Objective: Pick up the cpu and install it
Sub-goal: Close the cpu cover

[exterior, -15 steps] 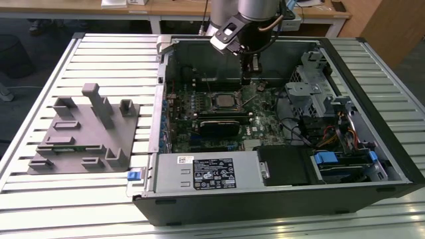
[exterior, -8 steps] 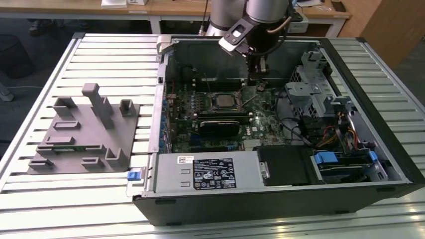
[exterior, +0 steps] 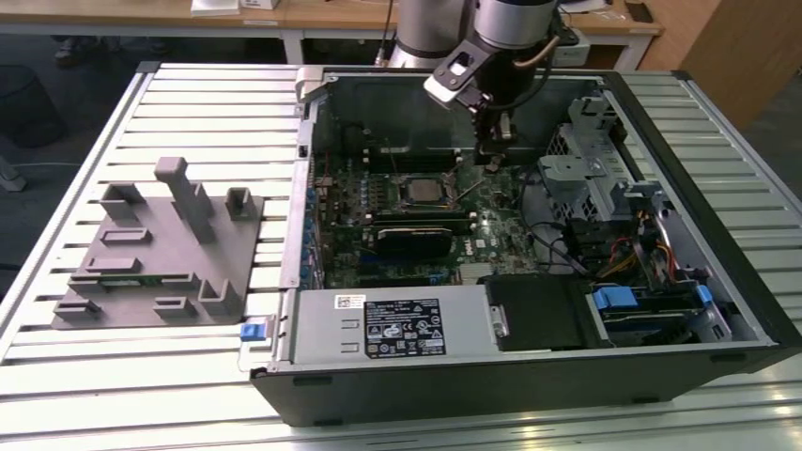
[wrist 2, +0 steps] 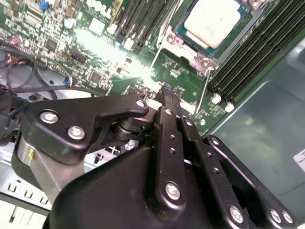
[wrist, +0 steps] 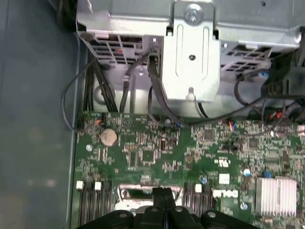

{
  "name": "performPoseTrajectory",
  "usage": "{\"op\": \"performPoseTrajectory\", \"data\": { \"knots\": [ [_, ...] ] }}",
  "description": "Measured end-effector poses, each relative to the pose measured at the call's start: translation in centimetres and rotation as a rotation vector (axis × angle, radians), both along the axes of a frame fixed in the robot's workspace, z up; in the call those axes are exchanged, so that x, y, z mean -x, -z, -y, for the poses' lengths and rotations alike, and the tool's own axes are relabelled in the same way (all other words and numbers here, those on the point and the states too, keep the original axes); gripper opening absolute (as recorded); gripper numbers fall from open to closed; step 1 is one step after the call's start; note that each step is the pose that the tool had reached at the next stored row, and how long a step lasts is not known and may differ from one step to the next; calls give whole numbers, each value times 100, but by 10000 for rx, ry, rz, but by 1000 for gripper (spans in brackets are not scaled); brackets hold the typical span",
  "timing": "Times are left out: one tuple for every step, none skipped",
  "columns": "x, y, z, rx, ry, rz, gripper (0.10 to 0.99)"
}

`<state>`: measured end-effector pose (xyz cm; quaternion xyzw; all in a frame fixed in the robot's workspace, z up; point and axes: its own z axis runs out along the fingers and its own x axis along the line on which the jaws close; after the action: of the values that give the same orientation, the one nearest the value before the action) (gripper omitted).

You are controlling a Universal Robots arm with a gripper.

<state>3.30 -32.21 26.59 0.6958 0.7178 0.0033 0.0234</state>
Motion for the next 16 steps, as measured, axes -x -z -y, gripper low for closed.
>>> {"op": "performPoseTrajectory", "data": {
  "knots": [
    [-11,2,-9,-1,0,0,106],
    [-22,4,-23,0,-1,0,106],
    [-30,7,-39,1,0,-1,106],
    [-37,11,-54,3,3,-1,106],
    [-44,14,-66,4,5,-1,106],
    [-52,19,-74,2,8,1,106],
    [-62,25,-76,-1,14,2,106],
    [-73,29,-77,0,28,1,106],
    [-86,33,-77,3,42,0,106],
    [-100,37,-77,3,58,0,106],
    [-113,40,-77,4,69,0,106],
    [-123,43,-77,5,75,0,106],
    [-134,46,-77,4,80,0,106],
    [-144,49,-79,3,85,0,106],
    [-153,53,-80,2,89,0,106],
    [-162,56,-81,4,98,0,106]
  ]
}}
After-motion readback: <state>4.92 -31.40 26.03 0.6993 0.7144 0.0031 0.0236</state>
